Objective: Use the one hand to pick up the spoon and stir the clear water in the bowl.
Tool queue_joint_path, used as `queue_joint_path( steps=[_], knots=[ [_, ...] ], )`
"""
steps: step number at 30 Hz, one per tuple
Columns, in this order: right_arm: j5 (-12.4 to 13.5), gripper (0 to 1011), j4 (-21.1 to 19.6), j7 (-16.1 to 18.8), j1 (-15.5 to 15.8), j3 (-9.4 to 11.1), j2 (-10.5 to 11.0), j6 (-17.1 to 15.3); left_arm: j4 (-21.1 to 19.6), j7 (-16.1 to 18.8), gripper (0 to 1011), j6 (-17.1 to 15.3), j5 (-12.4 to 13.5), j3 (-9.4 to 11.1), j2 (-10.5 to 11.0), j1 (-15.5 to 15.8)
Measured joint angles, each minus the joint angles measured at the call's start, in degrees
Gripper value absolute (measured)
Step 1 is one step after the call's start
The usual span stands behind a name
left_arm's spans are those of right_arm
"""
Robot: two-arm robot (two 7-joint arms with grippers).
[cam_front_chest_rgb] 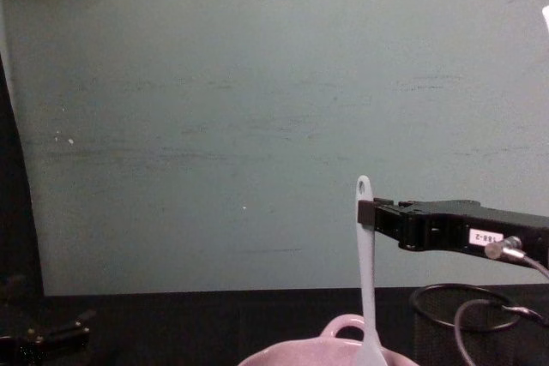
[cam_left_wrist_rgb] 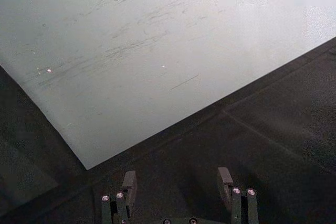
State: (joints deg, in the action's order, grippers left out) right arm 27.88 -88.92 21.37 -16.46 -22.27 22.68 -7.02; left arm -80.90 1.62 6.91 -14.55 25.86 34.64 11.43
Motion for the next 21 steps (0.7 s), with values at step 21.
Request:
queue_joint_path(
  steps=[21],
  knots=[
    [-2.02,111,-4.96,2.99,-0.35,-6.76,-0.72,-2.93,0.00,0.00,1011,0.00,0.00,0.00,0.00,0.00]
  ],
)
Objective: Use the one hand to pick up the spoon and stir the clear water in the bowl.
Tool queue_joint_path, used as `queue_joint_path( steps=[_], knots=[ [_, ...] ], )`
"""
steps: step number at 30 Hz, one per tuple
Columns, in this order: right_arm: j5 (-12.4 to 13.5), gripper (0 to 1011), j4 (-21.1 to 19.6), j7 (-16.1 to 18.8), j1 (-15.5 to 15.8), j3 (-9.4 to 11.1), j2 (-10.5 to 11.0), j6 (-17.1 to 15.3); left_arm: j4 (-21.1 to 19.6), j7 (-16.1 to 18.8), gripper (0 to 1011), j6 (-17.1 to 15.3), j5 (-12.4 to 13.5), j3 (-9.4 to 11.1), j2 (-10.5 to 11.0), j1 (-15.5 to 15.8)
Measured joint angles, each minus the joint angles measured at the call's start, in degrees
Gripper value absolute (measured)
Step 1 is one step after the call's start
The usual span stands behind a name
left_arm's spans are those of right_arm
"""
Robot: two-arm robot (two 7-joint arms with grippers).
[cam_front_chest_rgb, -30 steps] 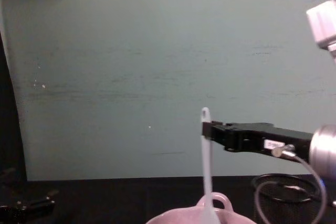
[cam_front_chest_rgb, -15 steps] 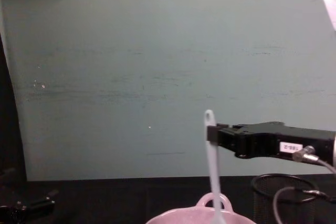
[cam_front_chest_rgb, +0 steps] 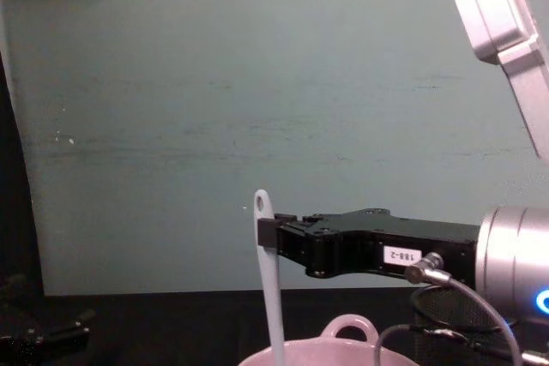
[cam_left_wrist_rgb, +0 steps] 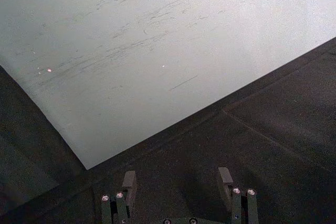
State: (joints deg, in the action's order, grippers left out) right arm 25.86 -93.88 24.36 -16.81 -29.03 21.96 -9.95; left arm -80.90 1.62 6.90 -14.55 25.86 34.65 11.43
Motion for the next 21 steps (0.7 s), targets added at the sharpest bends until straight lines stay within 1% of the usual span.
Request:
queue_joint_path(
  steps=[6,11,12,15,17,21],
  knots=[
    [0.21,111,0.54,-0.09,-0.46,-0.04,-0.61,0.73,0.00,0.00,1011,0.00,0.00,0.00,0.00,0.00],
    [1.08,111,3.54,-0.12,-1.69,0.48,-1.79,1.84,0.00,0.00,1011,0.00,0.00,0.00,0.00,0.00],
    [1.08,111,3.54,-0.12,-1.69,0.48,-1.79,1.84,0.00,0.00,1011,0.00,0.00,0.00,0.00,0.00],
    [1.89,111,8.44,0.33,-3.79,0.76,-3.39,2.91,0.00,0.00,1011,0.00,0.00,0.00,0.00,0.00],
    [2.09,111,10.28,0.30,-4.53,1.10,-3.89,3.49,0.00,0.00,1011,0.00,0.00,0.00,0.00,0.00],
    [2.21,111,11.70,-0.29,-4.85,2.04,-3.99,4.13,0.00,0.00,1011,0.00,0.00,0.00,0.00,0.00]
  ],
)
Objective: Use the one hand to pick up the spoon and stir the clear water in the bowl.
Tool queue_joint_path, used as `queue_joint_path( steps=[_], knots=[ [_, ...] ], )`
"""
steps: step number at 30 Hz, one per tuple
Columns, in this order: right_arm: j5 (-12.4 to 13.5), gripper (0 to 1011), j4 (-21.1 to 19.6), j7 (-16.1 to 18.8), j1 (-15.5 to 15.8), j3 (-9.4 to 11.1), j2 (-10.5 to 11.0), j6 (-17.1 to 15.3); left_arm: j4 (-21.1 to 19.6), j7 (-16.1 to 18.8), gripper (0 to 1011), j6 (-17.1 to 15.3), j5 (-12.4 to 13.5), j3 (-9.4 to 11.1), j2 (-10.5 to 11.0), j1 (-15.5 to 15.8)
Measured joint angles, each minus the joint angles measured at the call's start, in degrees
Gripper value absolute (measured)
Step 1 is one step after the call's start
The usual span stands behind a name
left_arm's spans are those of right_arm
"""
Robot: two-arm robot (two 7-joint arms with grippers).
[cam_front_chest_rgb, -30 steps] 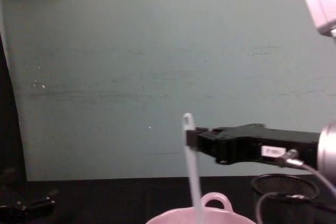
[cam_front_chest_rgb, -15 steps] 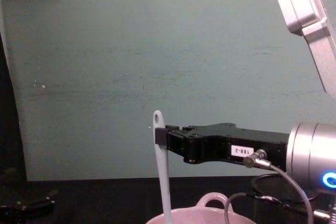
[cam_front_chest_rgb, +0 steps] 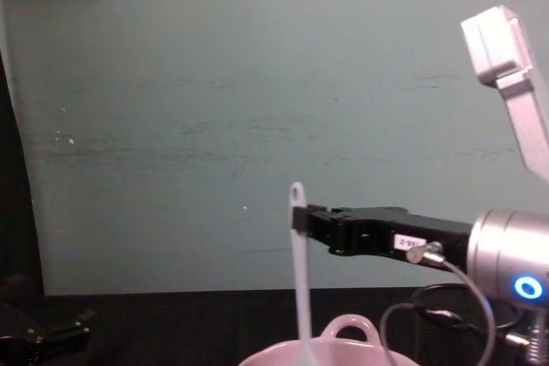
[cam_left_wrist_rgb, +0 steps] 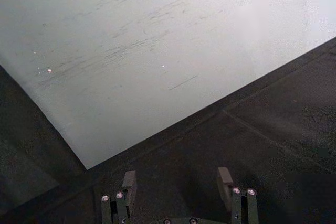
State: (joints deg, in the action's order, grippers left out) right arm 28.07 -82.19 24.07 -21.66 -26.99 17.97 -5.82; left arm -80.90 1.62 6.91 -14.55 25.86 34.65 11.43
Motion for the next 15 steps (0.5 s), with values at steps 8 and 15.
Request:
queue_joint_path(
  steps=[8,15],
  knots=[
    [0.38,111,-2.50,-1.46,2.40,2.58,2.35,0.09,0.00,0.00,1011,0.00,0.00,0.00,0.00,0.00],
    [-0.25,111,-7.46,-2.09,5.30,3.36,5.07,-1.21,0.00,0.00,1011,0.00,0.00,0.00,0.00,0.00]
  ],
)
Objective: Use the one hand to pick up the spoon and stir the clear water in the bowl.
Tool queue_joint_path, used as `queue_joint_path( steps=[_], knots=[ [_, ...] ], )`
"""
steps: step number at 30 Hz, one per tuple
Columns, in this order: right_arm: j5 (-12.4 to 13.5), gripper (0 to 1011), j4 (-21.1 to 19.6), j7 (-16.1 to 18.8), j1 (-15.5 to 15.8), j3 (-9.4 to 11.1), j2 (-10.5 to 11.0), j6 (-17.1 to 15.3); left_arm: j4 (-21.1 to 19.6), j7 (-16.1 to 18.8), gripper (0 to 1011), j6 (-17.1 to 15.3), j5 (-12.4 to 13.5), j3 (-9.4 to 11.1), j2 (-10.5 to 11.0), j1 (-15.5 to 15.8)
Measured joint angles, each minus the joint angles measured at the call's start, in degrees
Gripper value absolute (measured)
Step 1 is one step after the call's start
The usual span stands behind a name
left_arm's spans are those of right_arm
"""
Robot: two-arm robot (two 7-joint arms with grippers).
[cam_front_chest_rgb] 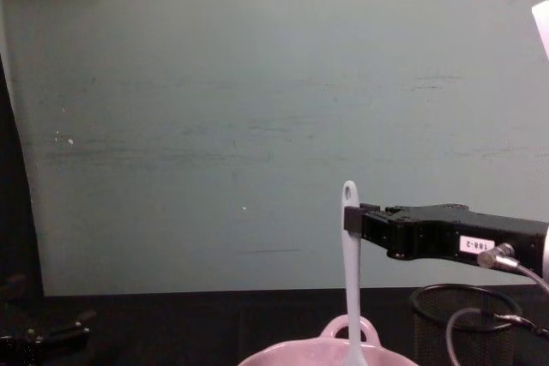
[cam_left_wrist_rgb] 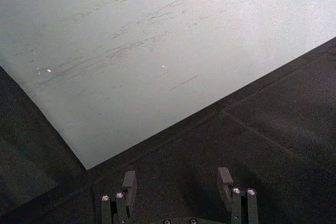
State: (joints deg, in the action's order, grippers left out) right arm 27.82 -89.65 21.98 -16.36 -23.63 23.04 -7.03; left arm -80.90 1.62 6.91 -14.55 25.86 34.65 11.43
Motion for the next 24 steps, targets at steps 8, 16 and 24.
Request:
queue_joint_path(
  steps=[8,16,24],
  knots=[
    [-1.49,111,-5.01,0.04,2.57,-1.50,1.31,-1.35,0.00,0.00,1011,0.00,0.00,0.00,0.00,0.00],
    [-1.98,111,-7.57,0.22,3.24,-2.37,0.75,-1.30,0.00,0.00,1011,0.00,0.00,0.00,0.00,0.00],
    [-1.94,111,-9.99,-0.33,3.25,-0.92,0.82,-0.47,0.00,0.00,1011,0.00,0.00,0.00,0.00,0.00]
  ],
)
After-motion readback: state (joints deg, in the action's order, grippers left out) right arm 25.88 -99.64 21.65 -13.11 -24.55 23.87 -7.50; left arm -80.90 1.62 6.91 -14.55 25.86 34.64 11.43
